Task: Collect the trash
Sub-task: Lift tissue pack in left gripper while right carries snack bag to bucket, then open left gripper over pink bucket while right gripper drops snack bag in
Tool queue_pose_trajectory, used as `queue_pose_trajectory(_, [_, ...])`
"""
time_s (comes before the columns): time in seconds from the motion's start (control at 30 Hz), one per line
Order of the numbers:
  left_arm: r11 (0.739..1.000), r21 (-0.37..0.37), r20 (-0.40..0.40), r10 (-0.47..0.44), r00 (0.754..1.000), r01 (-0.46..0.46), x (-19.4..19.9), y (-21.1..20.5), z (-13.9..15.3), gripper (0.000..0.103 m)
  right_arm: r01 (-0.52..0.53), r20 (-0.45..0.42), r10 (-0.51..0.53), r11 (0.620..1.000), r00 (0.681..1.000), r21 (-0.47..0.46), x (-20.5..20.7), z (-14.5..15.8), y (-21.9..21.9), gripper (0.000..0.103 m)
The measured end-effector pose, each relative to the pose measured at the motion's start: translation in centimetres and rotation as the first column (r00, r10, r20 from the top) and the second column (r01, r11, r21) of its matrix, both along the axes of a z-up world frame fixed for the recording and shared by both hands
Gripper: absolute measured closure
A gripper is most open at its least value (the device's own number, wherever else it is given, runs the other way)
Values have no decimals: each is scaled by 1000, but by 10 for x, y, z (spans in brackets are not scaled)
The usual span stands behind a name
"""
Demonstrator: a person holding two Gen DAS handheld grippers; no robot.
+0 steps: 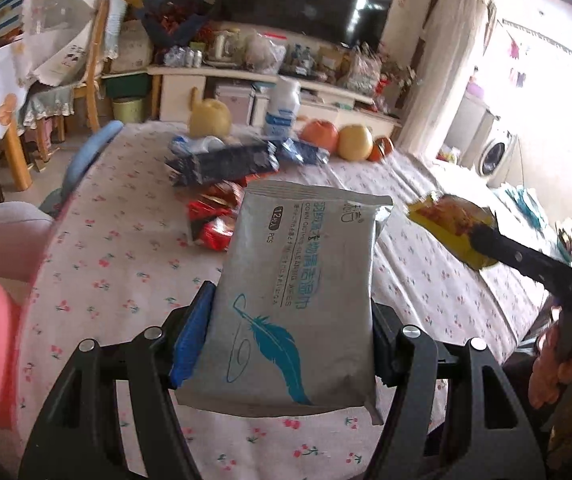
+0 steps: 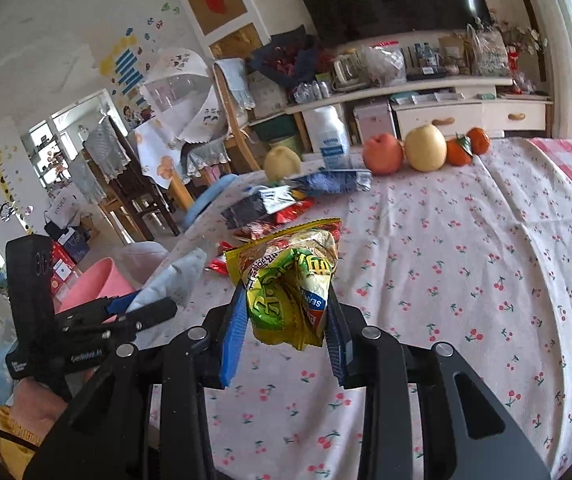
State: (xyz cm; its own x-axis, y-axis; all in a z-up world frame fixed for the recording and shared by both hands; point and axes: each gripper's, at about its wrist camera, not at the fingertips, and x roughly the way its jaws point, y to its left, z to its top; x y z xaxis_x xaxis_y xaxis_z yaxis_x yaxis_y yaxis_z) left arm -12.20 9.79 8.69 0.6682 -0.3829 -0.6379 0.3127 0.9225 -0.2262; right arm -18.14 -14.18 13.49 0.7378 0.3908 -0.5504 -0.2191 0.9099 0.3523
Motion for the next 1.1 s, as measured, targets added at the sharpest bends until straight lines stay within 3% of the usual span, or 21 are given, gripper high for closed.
queue_pose_trajectory(0.27, [987, -54, 67, 153, 986, -150, -6, 66, 26, 35, -98, 24, 98, 995, 995, 0, 2, 21, 53, 66])
queue_pose_trajectory(0.43, [948, -75, 103, 316, 943, -310, -14, 127, 38, 35, -213, 52, 213, 977, 976, -16, 11, 39, 111, 66])
queue_pose_trajectory(0.57, [870, -86, 89, 492, 866, -485, -22, 183, 36, 35, -311, 67, 313, 950, 947, -41, 17, 48, 168, 66])
queue_pose_trajectory(0.7, [763, -105, 52, 645, 762, -638, -35, 241, 26, 35, -412, 76, 416, 909, 906, -61, 26, 54, 235, 66])
queue_pose_trajectory(0.8, [696, -103, 12, 715, 699, -711, -42, 275, 14, 35, -479, 68, 483, 875, 873, -74, 35, 51, 285, 66])
queue_pose_trajectory(1.0, [632, -60, -47, 771, 635, -772, -47, 306, -2, 29, -568, 14, 573, 815, 819, -114, 49, 27, 376, 61])
queue_pose_trajectory(1.1, [604, -7, -47, 796, 604, -797, -44, 313, -5, 24, -543, -13, 547, 828, 837, -142, 53, 13, 394, 38])
